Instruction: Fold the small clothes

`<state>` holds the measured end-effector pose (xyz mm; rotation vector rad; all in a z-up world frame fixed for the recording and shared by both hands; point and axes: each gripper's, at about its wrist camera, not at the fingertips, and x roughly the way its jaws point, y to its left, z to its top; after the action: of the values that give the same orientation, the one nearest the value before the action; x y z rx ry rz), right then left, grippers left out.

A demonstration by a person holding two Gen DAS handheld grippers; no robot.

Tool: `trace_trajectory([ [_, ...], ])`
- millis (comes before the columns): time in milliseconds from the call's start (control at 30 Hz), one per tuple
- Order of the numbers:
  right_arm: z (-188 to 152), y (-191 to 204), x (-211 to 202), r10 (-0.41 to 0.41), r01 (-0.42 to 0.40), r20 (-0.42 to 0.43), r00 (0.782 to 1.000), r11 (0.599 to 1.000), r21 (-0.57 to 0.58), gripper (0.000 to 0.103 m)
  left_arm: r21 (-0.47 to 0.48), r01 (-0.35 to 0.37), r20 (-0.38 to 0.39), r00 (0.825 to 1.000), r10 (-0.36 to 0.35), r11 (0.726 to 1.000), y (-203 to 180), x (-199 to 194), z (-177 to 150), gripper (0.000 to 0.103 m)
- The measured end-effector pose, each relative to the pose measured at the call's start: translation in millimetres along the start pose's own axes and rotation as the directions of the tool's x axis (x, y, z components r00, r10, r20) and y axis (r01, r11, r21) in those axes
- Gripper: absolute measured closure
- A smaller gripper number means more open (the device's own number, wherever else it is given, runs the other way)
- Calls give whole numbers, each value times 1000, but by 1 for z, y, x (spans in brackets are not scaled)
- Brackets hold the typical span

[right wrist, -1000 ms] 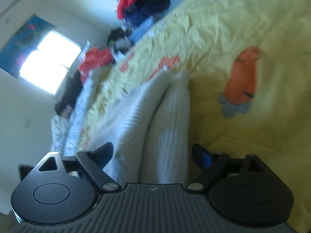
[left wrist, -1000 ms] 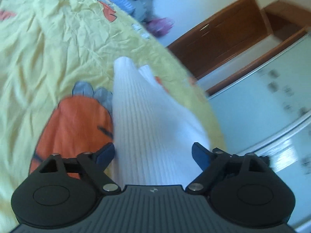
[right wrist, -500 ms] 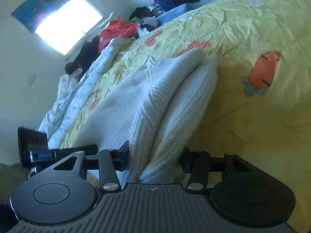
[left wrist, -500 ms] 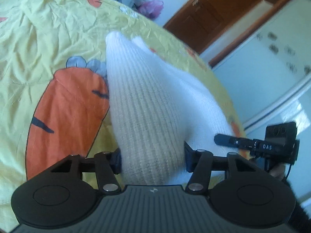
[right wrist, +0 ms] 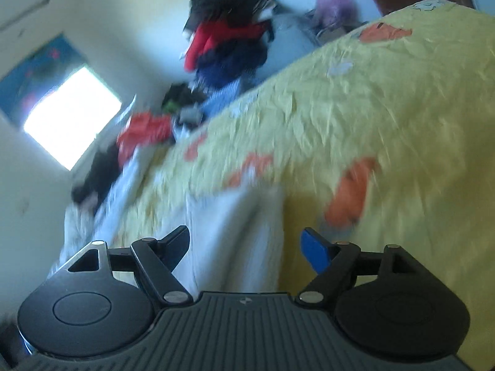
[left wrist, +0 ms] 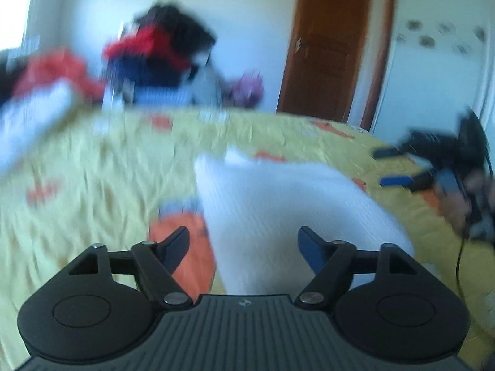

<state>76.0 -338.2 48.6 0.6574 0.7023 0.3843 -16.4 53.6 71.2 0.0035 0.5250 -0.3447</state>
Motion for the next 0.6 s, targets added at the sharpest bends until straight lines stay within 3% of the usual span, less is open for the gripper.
trace_trajectory([
  [100,11,10,41,14,-15,-91,996,1000,-4,25,73,18,-18,1000,-16,997,-25,22,1,22],
  [200,7,24,88,-80,66,-194,978,995,-81,25,138,8,-53,999,-1,990,-47,45,-9,19],
  [267,-1,37,101,-156,119,-171,973,971,-209,45,203,-28,-29,999,34,979,-60,54,-18,14],
  [300,1,39,102,-171,126,-170,971,961,-247,79,219,-36,-40,998,46,975,-65,58,-18,14],
  [333,7,40,101,-158,116,-167,973,965,-237,82,224,-34,-47,998,46,974,-68,60,-16,14],
  [400,18,39,90,-102,75,-119,988,974,-214,86,226,-20,-67,997,35,974,-71,63,-14,14],
  [500,15,10,107,-173,143,-151,973,971,-190,90,261,-41,-62,996,59,964,-79,79,-19,13],
  [600,4,6,102,-142,125,-95,985,979,-163,85,269,-49,-54,996,66,962,-80,78,-21,12],
])
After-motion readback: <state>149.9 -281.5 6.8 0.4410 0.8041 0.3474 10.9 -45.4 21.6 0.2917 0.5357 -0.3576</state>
